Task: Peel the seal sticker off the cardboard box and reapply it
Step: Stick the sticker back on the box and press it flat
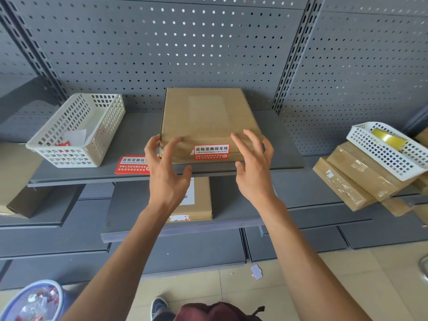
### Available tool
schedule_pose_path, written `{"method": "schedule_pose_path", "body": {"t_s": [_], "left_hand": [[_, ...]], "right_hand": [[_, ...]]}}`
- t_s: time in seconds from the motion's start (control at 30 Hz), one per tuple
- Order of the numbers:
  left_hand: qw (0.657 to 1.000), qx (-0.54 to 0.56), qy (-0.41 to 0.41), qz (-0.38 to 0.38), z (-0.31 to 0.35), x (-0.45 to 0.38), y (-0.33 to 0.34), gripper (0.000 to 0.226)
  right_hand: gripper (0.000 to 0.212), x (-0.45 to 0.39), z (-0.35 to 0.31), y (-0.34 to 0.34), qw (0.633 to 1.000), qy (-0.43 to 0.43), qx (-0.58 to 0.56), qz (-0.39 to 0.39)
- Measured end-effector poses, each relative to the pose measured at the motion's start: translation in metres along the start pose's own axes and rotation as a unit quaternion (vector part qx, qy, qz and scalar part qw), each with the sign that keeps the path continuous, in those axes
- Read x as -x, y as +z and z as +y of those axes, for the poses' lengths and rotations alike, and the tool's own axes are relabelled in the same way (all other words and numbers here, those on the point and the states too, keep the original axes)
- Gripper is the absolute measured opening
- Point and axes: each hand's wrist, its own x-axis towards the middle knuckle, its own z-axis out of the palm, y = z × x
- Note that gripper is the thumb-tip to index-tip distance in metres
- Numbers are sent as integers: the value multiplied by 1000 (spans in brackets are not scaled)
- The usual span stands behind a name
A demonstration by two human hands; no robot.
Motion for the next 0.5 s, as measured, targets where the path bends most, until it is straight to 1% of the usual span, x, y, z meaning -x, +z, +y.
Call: {"method": "schedule_pose_path", "body": {"t_s": [0.17,0.27,0.33,0.4,0.5], "left_hand": [[1000,-16,14,-14,-5,1,-8,65],[999,-17,33,-14,-10,-2,-16,63],[999,-17,38,0,-13,-6,-24,54],[1000,0,2,14,-16,-14,-31,39],[998,38,-45,22,-15,-31,-44,21]], "right_hand": [[84,2,7,-4,1000,-10,10,-26],[78,0,15,-9,999,-11,-8,-46],[71,-1,17,-19,997,1,-46,-57],[60,0,18,-35,995,8,-90,-50],[41,-2,2,-78,982,34,-186,-14]]}}
